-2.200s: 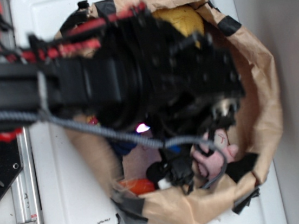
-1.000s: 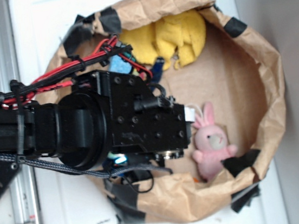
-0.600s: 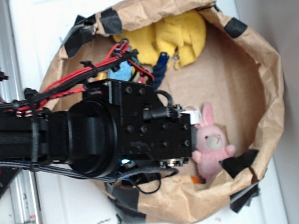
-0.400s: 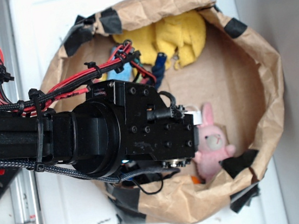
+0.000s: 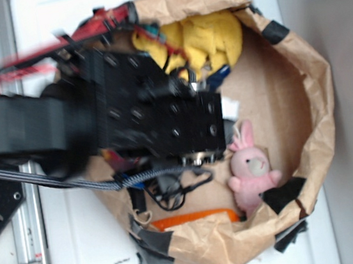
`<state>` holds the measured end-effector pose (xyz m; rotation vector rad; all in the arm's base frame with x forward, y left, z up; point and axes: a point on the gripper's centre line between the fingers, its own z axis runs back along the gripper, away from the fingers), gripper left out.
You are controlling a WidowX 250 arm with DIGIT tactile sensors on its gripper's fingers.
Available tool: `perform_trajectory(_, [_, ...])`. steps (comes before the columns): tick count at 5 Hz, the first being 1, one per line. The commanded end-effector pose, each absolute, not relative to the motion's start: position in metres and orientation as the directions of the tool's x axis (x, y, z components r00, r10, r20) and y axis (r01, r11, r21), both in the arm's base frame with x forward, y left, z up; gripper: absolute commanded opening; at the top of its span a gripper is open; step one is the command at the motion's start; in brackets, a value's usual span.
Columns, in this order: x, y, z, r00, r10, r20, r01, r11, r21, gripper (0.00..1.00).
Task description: Grab the blue rope.
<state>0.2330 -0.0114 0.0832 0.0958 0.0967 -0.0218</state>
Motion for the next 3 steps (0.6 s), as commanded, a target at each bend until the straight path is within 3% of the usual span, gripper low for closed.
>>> perform_trajectory(1, [0.256,0.006,0.16,0.983,-0.125,0.137,0.123,0.992,0.024,0.0])
perform_trajectory(2, [0.264,-0.011,0.15,0.974,-0.201,0.103,0.204,0.979,-0.017,0.0])
perform_trajectory(3, [0.266,-0.017,0.136,0.97,-0.229,0.079,0.237,0.966,-0.104,0.0])
